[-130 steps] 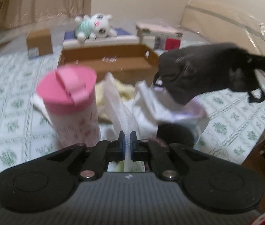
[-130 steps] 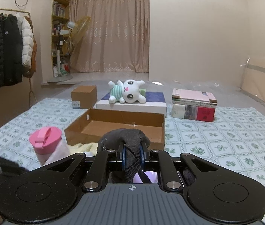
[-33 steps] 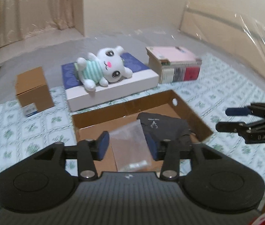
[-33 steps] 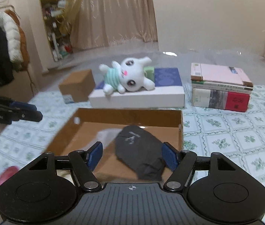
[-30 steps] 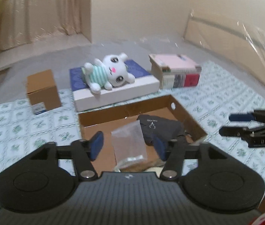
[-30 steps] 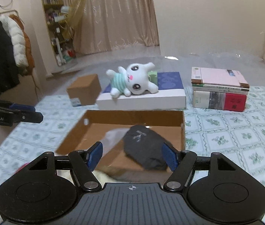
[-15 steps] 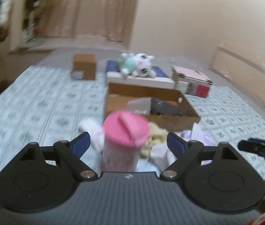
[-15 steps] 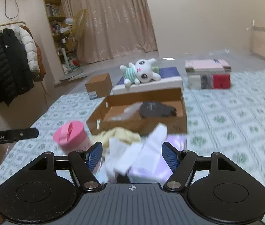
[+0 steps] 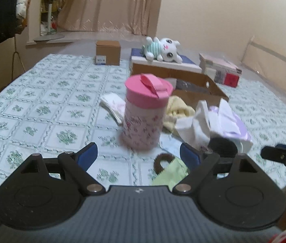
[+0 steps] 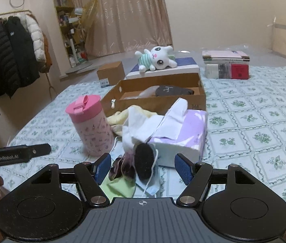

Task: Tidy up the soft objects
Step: 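Grasp the dark purple item by the tissue box with the right gripper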

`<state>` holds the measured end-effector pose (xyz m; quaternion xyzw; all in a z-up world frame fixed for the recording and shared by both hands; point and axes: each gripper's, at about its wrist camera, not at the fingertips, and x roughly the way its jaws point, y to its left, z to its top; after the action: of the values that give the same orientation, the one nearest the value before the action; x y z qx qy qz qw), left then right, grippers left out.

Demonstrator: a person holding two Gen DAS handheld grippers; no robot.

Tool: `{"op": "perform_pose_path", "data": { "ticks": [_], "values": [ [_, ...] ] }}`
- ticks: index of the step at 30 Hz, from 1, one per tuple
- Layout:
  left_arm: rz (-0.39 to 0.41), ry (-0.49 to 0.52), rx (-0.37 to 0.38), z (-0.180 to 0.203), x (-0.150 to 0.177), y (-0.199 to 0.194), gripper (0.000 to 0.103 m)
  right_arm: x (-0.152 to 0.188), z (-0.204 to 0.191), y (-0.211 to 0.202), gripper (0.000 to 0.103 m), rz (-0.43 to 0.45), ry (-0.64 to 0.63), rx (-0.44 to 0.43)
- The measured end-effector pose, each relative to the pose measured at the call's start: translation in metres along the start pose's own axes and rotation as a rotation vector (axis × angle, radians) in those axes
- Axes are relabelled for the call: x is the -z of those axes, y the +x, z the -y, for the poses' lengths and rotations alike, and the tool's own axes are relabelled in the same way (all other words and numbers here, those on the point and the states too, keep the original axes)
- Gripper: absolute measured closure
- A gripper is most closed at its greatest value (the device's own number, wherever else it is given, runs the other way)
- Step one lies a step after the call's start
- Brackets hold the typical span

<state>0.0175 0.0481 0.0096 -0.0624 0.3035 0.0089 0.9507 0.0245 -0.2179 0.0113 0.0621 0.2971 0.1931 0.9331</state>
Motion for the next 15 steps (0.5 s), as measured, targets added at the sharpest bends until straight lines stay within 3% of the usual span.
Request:
{"op": "perform_pose_path", "data": {
  "ticks": [10, 15],
  "values": [
    [-0.045, -0.033, 0.010, -0.008, 0.006, 0.016, 0.016, 0.005, -0.028, 0.033, 0.034, -0.033, -0.106, -0.004],
    [-0.057, -0.052, 0.006, -0.018, 0.009, 0.028, 0.016, 0.009, -0.039, 0.060, 0.047, -0.070, -0.147, -0.005]
  ]
}}
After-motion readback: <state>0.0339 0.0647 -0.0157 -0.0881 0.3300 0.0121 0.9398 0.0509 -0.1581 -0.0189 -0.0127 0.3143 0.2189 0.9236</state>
